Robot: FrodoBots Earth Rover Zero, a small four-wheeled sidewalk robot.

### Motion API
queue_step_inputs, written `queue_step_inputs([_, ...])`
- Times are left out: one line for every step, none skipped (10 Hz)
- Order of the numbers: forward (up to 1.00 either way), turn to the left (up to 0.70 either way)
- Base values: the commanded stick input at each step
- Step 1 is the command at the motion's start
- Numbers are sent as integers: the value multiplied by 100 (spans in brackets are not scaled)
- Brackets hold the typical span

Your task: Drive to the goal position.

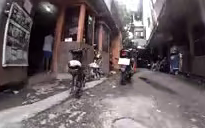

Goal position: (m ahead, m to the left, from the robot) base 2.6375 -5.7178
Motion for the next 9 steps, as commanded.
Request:
queue_step_inputs([70, -3])
queue_step_inputs([0, 0])
queue_step_inputs([0, 0])
queue_step_inputs([0, 0])
queue_step_inputs([0, -7])
queue_step_inputs([0, -45])
queue_step_inputs([0, -33])
queue_step_inputs([0, 0])
queue_step_inputs([0, 0])
